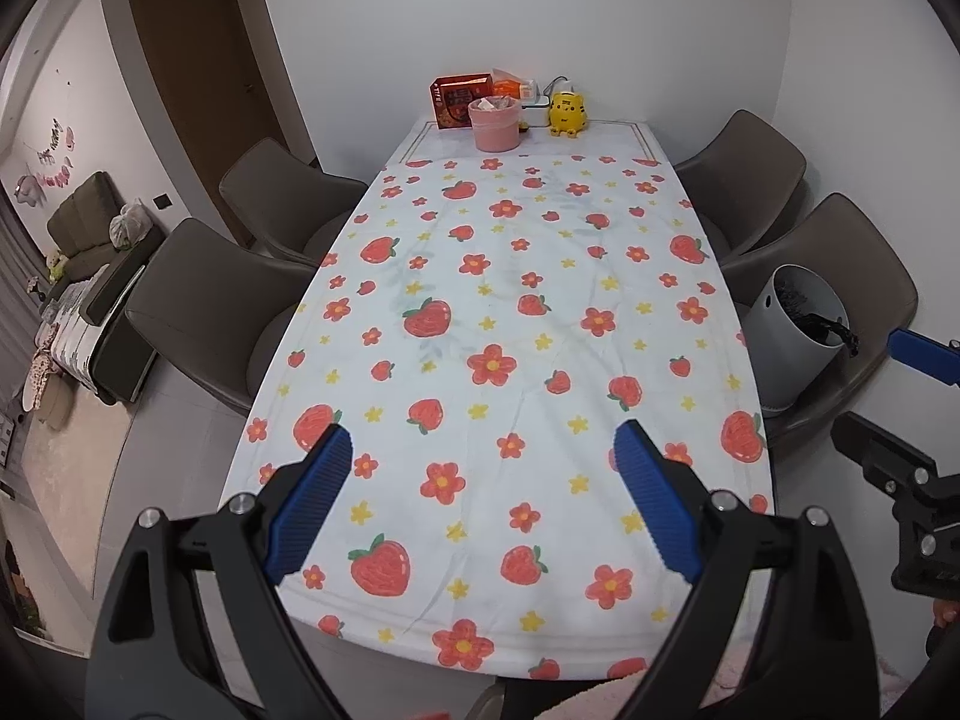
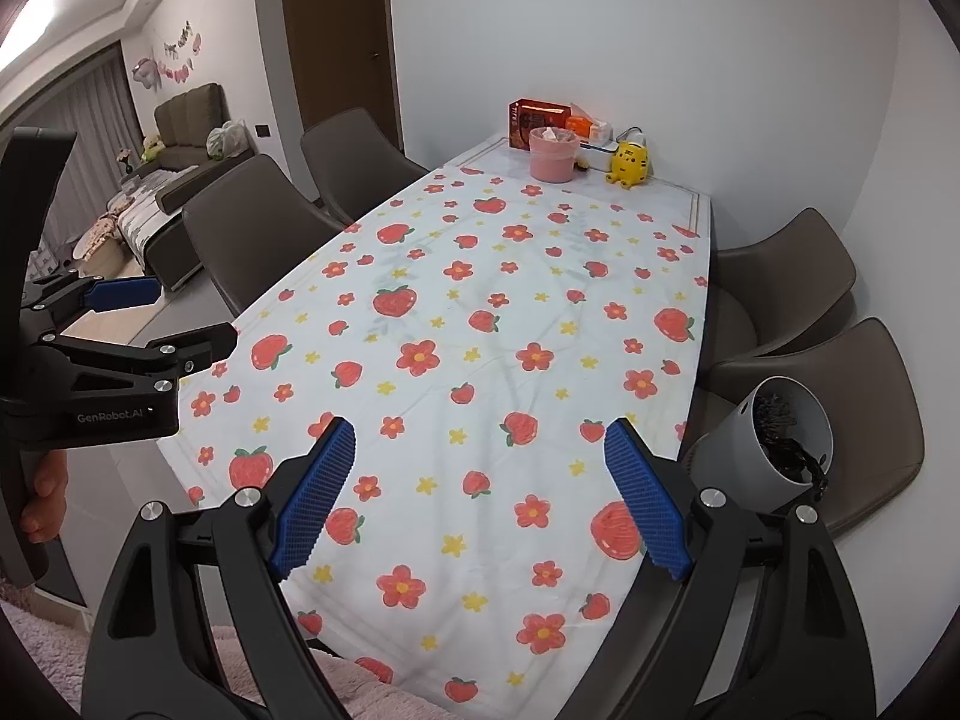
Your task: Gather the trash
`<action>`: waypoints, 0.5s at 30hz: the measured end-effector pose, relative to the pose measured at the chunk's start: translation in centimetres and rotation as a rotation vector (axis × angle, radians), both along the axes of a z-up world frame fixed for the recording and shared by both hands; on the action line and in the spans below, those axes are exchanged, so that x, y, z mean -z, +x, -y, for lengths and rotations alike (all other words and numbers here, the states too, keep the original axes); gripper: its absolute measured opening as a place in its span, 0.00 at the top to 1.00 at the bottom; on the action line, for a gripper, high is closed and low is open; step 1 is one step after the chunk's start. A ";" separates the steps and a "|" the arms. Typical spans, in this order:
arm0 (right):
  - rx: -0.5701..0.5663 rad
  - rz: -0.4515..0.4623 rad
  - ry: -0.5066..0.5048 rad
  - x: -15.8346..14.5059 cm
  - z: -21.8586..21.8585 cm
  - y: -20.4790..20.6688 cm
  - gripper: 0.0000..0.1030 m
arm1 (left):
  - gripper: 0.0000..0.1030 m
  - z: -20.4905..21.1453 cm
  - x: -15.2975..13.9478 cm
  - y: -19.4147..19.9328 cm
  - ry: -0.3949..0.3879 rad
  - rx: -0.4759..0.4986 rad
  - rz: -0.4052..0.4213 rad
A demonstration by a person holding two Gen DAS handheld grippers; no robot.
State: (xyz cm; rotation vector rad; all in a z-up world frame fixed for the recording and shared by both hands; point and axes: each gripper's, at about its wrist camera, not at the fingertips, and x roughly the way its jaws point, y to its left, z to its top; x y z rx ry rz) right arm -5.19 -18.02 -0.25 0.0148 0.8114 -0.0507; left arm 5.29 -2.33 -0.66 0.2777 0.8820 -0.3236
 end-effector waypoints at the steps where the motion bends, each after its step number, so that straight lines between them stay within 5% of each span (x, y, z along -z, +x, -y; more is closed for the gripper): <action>1: 0.000 0.000 -0.001 0.0 0.0 0.0 0.20 | 0.14 0.0 0.0 0.0 -0.003 0.003 -0.001; 15: 0.012 0.015 -0.011 -0.7 0.2 -0.3 0.20 | 0.14 0.7 -0.8 -0.3 -0.011 0.041 0.016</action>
